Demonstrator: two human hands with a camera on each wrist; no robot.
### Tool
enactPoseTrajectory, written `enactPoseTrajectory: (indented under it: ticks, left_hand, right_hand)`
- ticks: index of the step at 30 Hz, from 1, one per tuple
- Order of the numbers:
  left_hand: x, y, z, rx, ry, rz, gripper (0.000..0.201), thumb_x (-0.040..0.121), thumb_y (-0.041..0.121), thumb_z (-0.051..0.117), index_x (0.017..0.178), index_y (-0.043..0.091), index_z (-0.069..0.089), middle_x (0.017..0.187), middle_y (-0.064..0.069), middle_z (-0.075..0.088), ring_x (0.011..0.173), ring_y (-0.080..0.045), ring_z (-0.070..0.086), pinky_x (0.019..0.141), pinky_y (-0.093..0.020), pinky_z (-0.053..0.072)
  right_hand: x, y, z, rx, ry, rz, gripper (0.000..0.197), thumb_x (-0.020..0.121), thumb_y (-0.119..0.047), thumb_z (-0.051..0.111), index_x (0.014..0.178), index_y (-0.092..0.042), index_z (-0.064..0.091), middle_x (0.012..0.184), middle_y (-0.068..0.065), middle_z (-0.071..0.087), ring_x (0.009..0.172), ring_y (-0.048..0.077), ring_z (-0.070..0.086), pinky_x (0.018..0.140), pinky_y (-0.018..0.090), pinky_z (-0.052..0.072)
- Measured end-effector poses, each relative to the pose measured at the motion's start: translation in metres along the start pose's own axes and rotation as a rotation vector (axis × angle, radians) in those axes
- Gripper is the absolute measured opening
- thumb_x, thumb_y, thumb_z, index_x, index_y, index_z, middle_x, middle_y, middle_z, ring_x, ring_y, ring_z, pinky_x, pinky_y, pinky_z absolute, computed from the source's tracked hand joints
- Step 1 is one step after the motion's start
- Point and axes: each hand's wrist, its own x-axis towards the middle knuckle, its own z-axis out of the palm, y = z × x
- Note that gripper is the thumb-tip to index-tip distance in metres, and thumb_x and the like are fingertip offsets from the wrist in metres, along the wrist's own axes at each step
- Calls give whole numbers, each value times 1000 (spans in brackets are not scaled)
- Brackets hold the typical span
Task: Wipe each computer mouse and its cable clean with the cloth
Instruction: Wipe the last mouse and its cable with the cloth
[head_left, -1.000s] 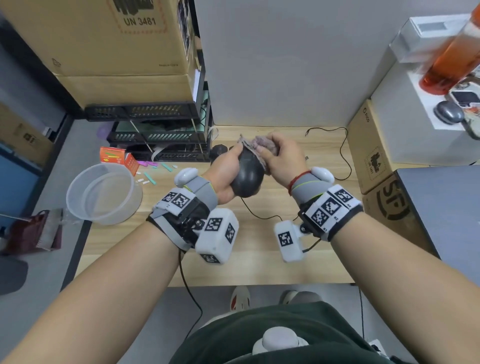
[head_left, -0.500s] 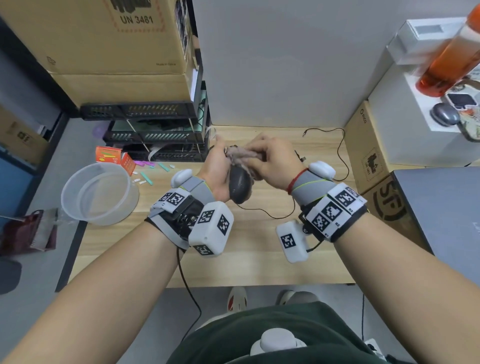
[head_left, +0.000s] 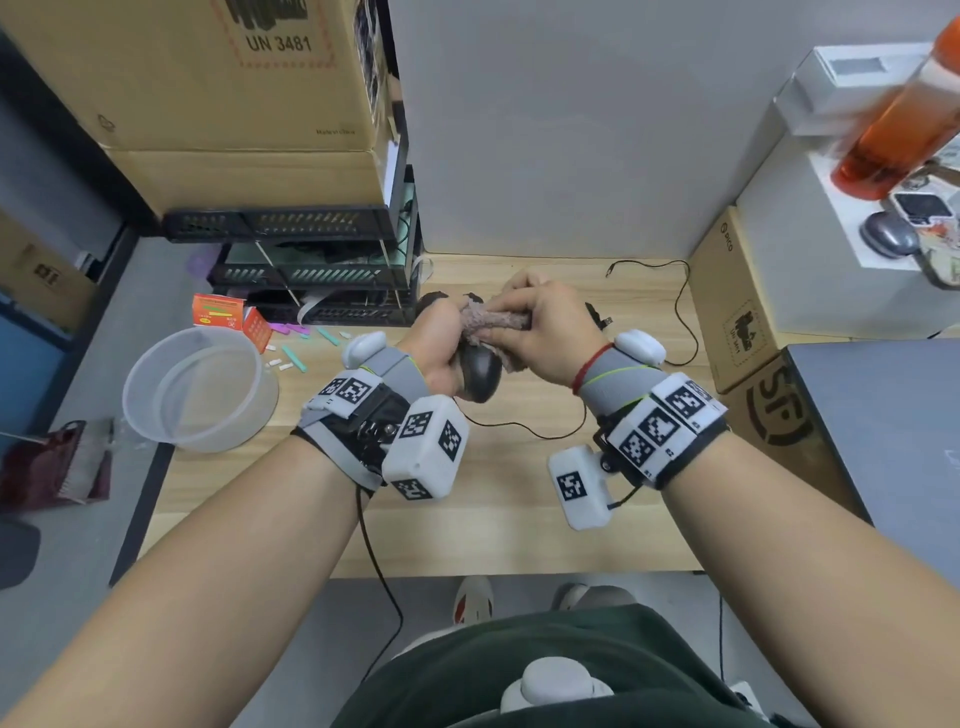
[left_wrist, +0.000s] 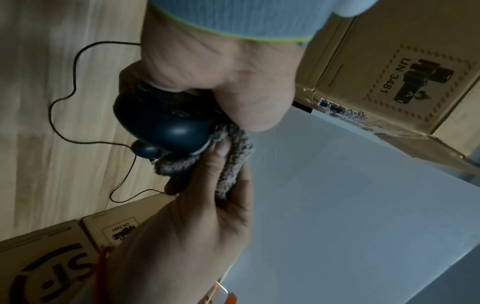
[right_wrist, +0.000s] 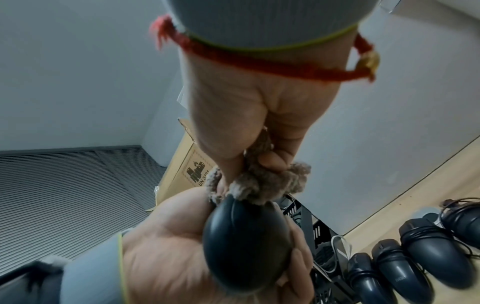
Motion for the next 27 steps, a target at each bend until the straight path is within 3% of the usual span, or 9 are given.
enactPoseTrajectory:
  ticks: [3,7,12,14,17,20,23,25,27]
  left_hand:
    - [-2,6,1,12,-34,-34,43,101,25,30,66,13,52,67,-10,55,49,-22,57,54,-28,53]
    - [4,15,-9,-44,104,46,39,103,28,39,65,20,39,64,-2,42,49,-20,47,52,-25,43]
    - [2,14,-3,91,70,50,43,103,35,42,63,19,43,54,1,48,49,-19,52,59,-28,46]
    - [-3,8,3,118,-58,87,52,108,34,31,72,11,60,61,-7,63,51,-22,58,56,-27,51]
    - [1,1,9,112,-236,107,100,99,72,5,106,0,74,91,-20,72,69,-28,61,66,-34,48]
    - [10,7,-2,98,-185,54,120,70,100,8,92,-3,65,90,-21,60,72,-27,54,76,-39,49]
    - [19,11,-17,98,-101,56,101,63,104,21,74,11,59,87,-16,60,85,-31,63,95,-55,50]
    - [15,12,-16,211,-120,42,111,65,103,16,80,5,64,89,-24,63,79,-39,68,85,-51,58]
    - [8,9,-8,273,-183,65,117,73,98,4,83,-1,66,74,-24,60,53,-33,60,57,-34,54]
  right_hand:
    - [-5,-7,0,43,-81,-38,22,73,-17,84,94,-19,79,89,-7,45,73,15,56,73,33,54]
    - [-24,-15,7,63,-265,-92,22,67,-11,88,87,-13,80,87,-5,42,69,22,57,55,30,55]
    - [-8,5,1,161,-135,-27,32,71,-10,85,86,-35,73,90,-3,53,77,7,56,72,25,51]
    - [1,11,2,190,-29,38,29,76,-16,83,85,-40,71,90,-2,55,71,7,55,67,22,46]
    - [8,17,6,271,112,122,19,79,-23,79,95,-31,74,92,3,54,66,12,55,64,26,45]
    - [-4,11,11,241,83,77,21,77,-20,81,97,-24,76,90,-2,52,75,17,58,65,27,51]
    - [-16,2,15,223,-80,-19,26,72,-14,85,91,-28,75,87,-5,54,75,8,57,64,18,51]
    - [-12,1,12,240,-94,-37,27,73,-14,84,84,-36,72,83,-8,56,70,1,57,61,15,48]
    - [-1,3,7,318,-28,25,26,80,-7,78,85,-31,70,71,-12,60,57,-2,57,54,11,43]
